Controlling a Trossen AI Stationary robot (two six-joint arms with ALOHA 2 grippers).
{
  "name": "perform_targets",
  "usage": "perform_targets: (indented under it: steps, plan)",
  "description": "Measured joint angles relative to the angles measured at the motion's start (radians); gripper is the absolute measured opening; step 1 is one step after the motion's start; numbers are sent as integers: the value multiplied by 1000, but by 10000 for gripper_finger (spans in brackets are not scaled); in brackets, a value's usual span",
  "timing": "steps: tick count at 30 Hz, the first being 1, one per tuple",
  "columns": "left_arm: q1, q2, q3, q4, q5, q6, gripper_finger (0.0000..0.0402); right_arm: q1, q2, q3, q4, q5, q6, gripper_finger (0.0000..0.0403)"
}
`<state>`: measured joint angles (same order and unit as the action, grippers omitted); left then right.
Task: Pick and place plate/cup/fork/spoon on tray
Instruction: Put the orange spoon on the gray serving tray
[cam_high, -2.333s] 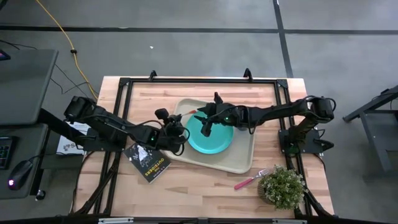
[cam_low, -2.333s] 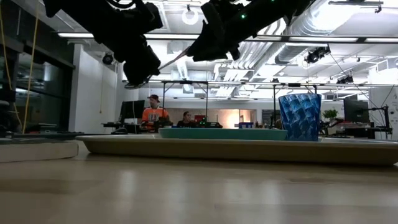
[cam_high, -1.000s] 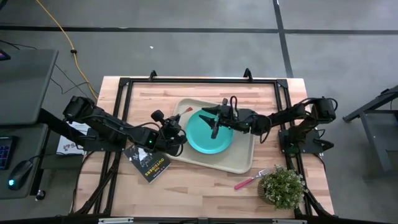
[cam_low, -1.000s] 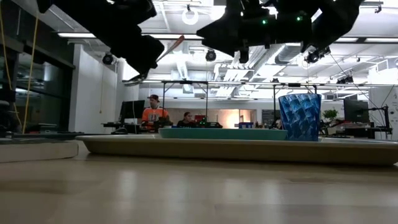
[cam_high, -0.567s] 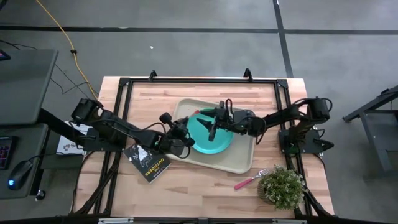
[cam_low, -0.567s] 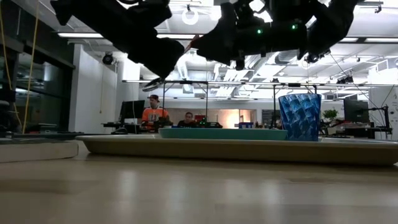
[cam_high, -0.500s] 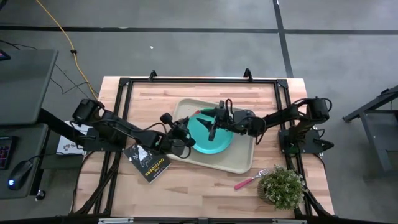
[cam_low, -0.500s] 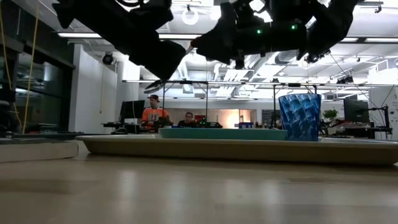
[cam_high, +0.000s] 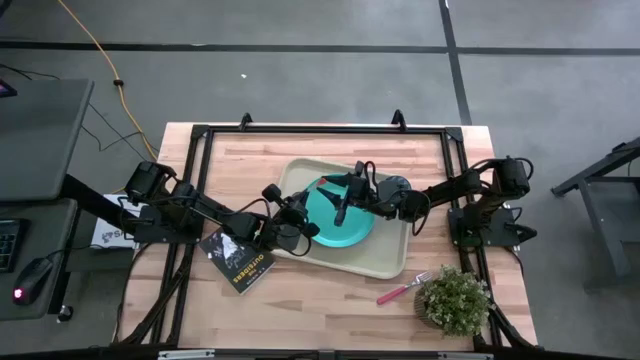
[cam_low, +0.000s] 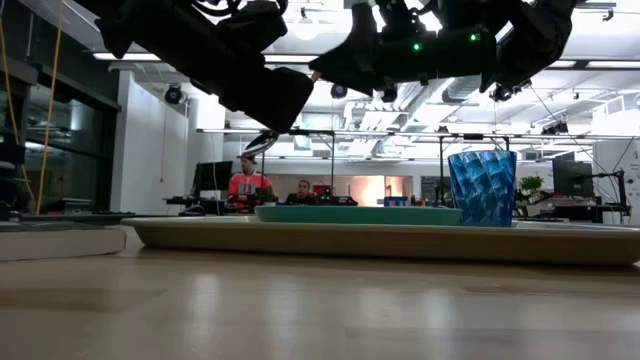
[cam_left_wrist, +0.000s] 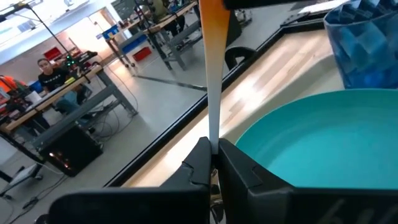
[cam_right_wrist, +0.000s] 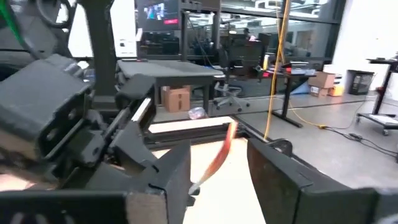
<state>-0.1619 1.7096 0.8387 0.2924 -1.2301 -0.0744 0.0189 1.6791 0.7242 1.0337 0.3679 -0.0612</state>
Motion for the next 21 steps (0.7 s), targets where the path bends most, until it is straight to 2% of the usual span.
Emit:
perform_targets:
  steps: [5, 14, 21]
  plan:
    - [0, 0, 0, 6, -8, 0, 0, 0, 0, 0, 4, 8, 0, 109]
    - [2, 0, 0, 19, 18, -3, 0, 0, 0, 0, 10, -10, 1, 14]
    - [5, 0, 0, 19, 29, -10, 0, 0, 0, 0, 11, -35, 1, 4]
